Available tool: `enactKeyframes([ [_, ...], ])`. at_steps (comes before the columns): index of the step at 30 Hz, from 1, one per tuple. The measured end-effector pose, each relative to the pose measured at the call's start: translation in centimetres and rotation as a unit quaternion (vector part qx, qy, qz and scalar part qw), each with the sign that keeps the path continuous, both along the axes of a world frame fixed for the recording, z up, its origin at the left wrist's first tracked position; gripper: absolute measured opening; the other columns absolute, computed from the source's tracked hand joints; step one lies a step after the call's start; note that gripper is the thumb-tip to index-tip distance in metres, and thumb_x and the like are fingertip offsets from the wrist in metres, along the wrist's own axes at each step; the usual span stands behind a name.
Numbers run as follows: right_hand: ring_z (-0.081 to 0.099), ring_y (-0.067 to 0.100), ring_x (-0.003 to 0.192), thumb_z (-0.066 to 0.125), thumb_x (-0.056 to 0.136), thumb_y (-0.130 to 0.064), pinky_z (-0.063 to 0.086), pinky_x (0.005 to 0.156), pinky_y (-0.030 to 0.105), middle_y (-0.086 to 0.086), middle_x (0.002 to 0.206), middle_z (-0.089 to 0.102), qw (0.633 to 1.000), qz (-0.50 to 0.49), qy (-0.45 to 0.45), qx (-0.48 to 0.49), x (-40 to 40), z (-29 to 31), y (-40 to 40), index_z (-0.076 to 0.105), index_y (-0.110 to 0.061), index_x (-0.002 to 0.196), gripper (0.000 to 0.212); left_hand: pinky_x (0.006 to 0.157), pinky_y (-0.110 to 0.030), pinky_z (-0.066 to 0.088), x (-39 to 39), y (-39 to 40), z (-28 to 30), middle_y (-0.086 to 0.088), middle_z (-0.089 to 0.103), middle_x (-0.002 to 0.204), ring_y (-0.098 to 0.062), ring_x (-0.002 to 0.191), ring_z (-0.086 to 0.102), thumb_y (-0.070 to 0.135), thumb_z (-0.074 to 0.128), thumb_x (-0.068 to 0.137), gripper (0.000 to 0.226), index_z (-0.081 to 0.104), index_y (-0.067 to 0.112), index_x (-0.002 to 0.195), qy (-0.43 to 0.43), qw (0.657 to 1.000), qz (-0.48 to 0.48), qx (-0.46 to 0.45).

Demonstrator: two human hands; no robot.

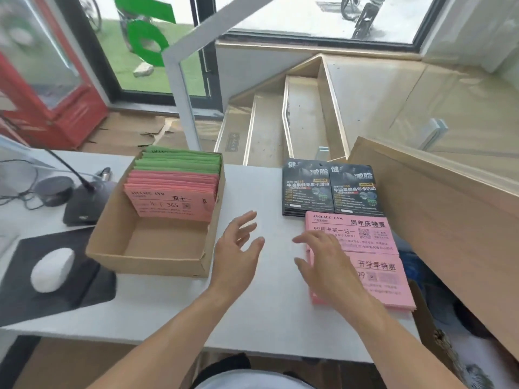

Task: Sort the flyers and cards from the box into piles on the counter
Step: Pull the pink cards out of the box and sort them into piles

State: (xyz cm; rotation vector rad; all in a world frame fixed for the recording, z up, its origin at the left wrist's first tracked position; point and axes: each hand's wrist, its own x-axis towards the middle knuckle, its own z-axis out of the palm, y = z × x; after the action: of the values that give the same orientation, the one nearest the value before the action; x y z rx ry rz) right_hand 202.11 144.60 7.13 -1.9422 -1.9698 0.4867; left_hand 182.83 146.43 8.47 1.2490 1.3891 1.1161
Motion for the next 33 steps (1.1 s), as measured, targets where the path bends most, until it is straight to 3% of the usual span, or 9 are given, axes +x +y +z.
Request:
enactKeyframes([
  [4,0.045,0.006,0.122,0.065,0.094,-0.028,0.037,0.094,0.020,-0.019,0.123,0.058,0.997,0.068,0.021,0.020,-5.7,0.3,3.2,0.061,-0.033,0.124,0.031,0.102,-0.030,0.052,-6.9,2.0,1.1,0.013,0.069,0.119,0.000,0.109,0.065,-0.001,0.068,0.090,0.041,0.066,0.027,0.120,0.011,0.996,0.080,0.029],
  [9,0.047,0.006,0.121,0.065,0.092,-0.026,0.039,0.101,0.020,-0.019,0.124,0.061,0.990,0.128,0.035,0.044,-12.6,0.2,7.5,0.062,-0.033,0.127,0.035,0.108,-0.035,0.048,-16.4,5.0,0.2,0.023,0.059,0.133,0.001,0.121,0.057,0.011,0.071,0.090,0.046,0.062,0.034,0.129,0.143,0.982,0.113,0.047],
  [13,0.049,0.013,0.123,0.062,0.092,-0.018,0.044,0.104,0.033,-0.013,0.131,0.062,0.986,0.145,0.044,0.069,-17.2,0.6,11.0,0.065,-0.028,0.127,0.036,0.122,-0.035,0.028,-21.4,8.9,-0.5,0.018,0.043,0.153,-0.005,0.144,0.035,0.023,0.070,0.092,0.060,0.047,0.035,0.146,0.325,0.942,0.026,0.078],
  [16,0.042,0.020,0.134,0.059,0.092,-0.015,0.037,0.111,0.040,-0.004,0.147,0.052,0.986,0.161,-0.004,0.048,-19.5,0.6,13.0,0.057,-0.026,0.138,0.048,0.125,-0.030,0.012,-22.8,11.6,-1.1,0.013,0.034,0.160,-0.007,0.151,0.019,0.024,0.068,0.094,0.067,0.037,0.029,0.154,0.389,0.914,-0.053,0.101],
  [18,0.035,0.024,0.141,0.058,0.093,-0.016,0.032,0.115,0.042,-0.001,0.157,0.040,0.986,0.161,-0.042,0.030,-20.3,0.1,13.8,0.045,-0.028,0.148,0.058,0.126,-0.033,0.010,-23.2,12.7,-1.9,0.012,0.031,0.161,-0.008,0.153,0.015,0.026,0.067,0.095,0.072,0.031,0.029,0.157,0.418,0.898,-0.090,0.106],
  [22,0.028,0.027,0.148,0.056,0.095,-0.022,0.028,0.119,0.042,0.002,0.161,0.032,0.980,0.174,-0.093,0.034,-20.2,-1.3,13.7,0.041,-0.029,0.151,0.058,0.125,-0.035,0.018,-22.7,12.8,-3.7,0.016,0.027,0.162,-0.002,0.153,0.006,0.024,0.067,0.094,0.076,0.027,0.030,0.158,0.404,0.906,-0.083,0.095],
  [24,0.033,0.026,0.146,0.059,0.090,-0.017,0.032,0.118,0.043,0.001,0.158,0.038,0.978,0.180,-0.092,0.052,-19.9,-1.7,13.3,0.047,-0.027,0.148,0.060,0.122,-0.033,0.026,-22.3,12.1,-4.0,0.017,0.025,0.162,0.000,0.152,0.005,0.023,0.066,0.094,0.076,0.026,0.031,0.158,0.387,0.915,-0.062,0.093],
  [29,0.064,0.022,0.107,0.069,0.081,-0.004,0.053,0.092,0.041,-0.006,0.117,0.072,0.975,0.149,-0.064,0.154,-20.1,-2.1,12.7,0.070,-0.025,0.121,0.045,0.118,-0.035,0.033,-22.6,12.0,-4.3,0.011,0.027,0.164,-0.006,0.151,0.022,0.020,0.066,0.095,0.077,0.024,0.037,0.158,0.345,0.936,-0.034,0.066],
  [33,0.064,0.021,0.087,0.068,0.077,0.003,0.049,0.076,0.034,-0.009,0.096,0.070,0.970,0.151,-0.084,0.174,-20.6,-1.8,13.1,0.069,-0.026,0.107,0.042,0.120,-0.023,0.021,-22.4,12.4,-4.6,0.017,0.045,0.152,0.000,0.149,0.023,0.004,0.063,0.094,0.078,0.028,0.034,0.157,0.313,0.946,-0.019,0.079],
])
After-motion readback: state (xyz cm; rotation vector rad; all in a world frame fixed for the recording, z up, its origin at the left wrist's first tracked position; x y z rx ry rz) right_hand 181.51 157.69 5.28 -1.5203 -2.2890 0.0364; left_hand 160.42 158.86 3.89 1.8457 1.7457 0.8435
